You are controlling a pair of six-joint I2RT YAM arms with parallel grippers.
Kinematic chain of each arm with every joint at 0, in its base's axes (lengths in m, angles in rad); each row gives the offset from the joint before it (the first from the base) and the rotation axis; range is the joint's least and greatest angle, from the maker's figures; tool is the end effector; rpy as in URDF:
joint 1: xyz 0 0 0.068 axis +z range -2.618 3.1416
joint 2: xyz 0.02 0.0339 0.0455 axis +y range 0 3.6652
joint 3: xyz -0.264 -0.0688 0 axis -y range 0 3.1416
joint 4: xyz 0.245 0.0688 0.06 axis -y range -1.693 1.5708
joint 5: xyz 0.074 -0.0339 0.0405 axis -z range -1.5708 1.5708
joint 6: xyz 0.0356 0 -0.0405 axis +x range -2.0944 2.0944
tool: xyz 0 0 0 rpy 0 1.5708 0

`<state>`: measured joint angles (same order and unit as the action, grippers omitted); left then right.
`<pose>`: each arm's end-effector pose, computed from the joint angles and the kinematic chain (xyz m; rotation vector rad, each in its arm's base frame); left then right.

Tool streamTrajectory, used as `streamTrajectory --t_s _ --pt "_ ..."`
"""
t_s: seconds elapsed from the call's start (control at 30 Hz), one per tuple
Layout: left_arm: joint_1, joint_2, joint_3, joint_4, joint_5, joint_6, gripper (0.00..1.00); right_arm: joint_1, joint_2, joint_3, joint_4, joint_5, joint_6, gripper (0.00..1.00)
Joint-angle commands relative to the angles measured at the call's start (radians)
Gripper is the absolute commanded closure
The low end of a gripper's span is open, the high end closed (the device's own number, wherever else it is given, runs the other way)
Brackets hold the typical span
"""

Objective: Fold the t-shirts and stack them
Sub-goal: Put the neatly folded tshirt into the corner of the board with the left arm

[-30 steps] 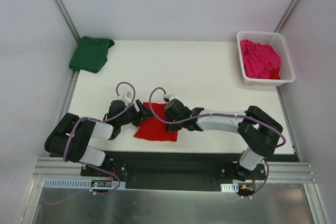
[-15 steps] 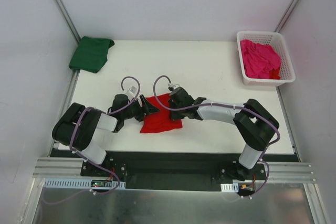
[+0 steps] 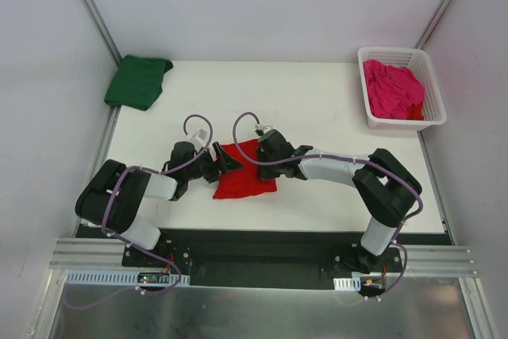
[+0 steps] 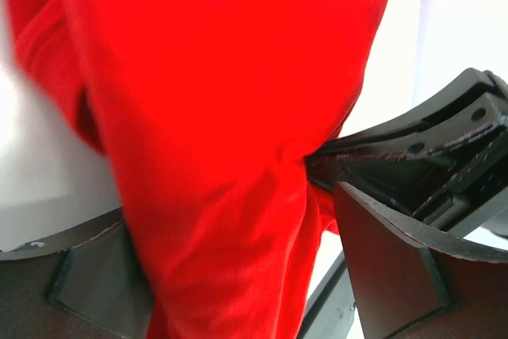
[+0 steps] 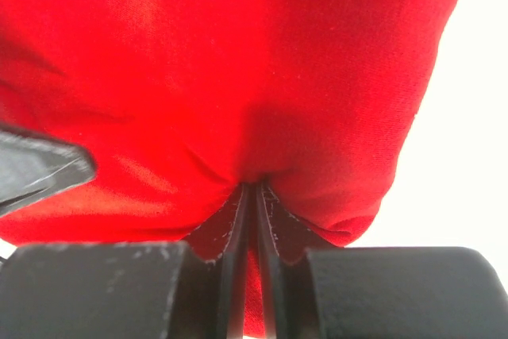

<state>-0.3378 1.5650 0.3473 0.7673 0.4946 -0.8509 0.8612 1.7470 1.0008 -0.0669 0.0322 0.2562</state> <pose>0.2343 -0.1002 0.1225 -0.2181 2.1849 -1.2154 0.2369 0.2740 0.1715 -0.7119 2.3337 0.4815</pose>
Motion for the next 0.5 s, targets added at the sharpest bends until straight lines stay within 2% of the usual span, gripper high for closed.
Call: streamTrajectory --t_s 0.0,0.2,0.47 --pt "0.006 -0.014 -0.123 -0.365 -0.186 0.081 0.18 -0.011 0.031 0.01 -0.037 0.022 -0.021 0.89" --pt "0.006 -0.057 -0.223 -0.333 -0.221 0.007 0.18 -0.011 0.029 0.009 -0.031 0.011 -0.02 0.89" --pt "-0.012 -0.071 -0.214 -0.371 -0.283 -0.002 0.19 -0.01 0.025 0.009 -0.028 -0.002 -0.017 0.89"
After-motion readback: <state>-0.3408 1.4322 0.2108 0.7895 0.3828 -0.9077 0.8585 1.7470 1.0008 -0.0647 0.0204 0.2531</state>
